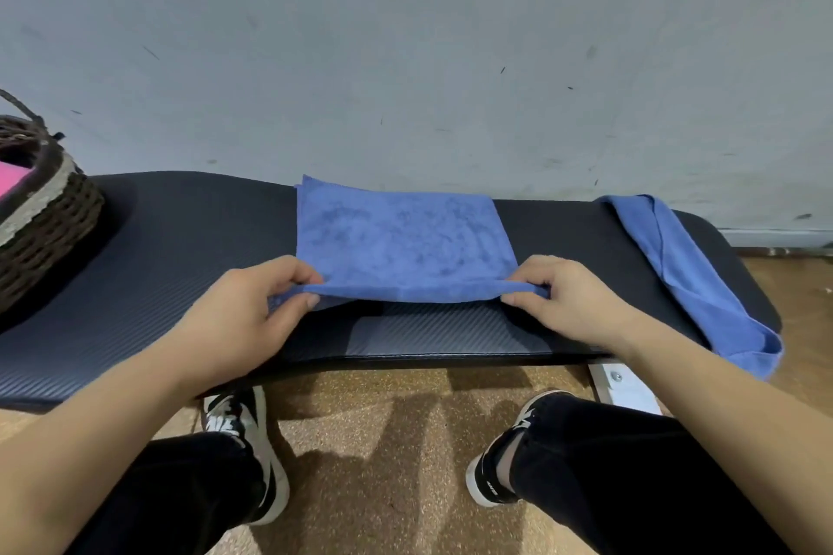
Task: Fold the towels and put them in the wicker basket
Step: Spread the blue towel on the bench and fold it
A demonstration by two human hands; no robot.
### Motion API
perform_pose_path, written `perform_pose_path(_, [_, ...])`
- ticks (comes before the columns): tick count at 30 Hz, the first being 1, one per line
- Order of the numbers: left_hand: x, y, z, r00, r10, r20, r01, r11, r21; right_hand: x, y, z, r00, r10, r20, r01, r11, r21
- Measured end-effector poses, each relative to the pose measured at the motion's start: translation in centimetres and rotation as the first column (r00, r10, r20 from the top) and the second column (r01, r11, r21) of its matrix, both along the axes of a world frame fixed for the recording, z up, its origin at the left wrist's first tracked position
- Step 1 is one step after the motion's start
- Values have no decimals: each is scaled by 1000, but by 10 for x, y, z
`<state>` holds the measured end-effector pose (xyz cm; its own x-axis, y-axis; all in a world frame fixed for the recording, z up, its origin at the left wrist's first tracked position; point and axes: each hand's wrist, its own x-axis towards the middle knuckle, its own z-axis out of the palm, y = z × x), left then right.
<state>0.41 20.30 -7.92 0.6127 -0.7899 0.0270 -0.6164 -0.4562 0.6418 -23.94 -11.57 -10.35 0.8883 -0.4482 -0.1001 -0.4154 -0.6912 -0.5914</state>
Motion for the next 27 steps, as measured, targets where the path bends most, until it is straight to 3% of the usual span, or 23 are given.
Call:
perform_pose_path(2, [1, -2, 4, 999, 33, -43, -32, 999, 14, 0, -2, 15, 997, -38, -60, 52, 970, 239])
perform_pose_path(5, [3, -4, 16, 990, 61, -129, -59, 998, 24, -8, -9, 31, 997, -25, -67, 53, 895, 443])
perform_pose_path(12, [12, -1, 21, 916, 34, -400, -3, 997, 76, -7, -16, 41, 998, -64, 3, 45, 734, 677])
perform_pose_path(19, [29, -16, 10, 910, 126, -395, -77, 987, 139, 29, -16, 37, 997, -14, -82, 66, 737, 673])
perform_pose_path(24, [51, -24, 4, 909, 242, -339, -207, 969, 139, 72, -16, 33, 988, -148, -47, 146, 792, 593])
perform_pose_path(27, [63, -29, -3, 938, 266, -223, -233, 959, 161, 93, -16, 20, 968, -246, -49, 234, 818, 526])
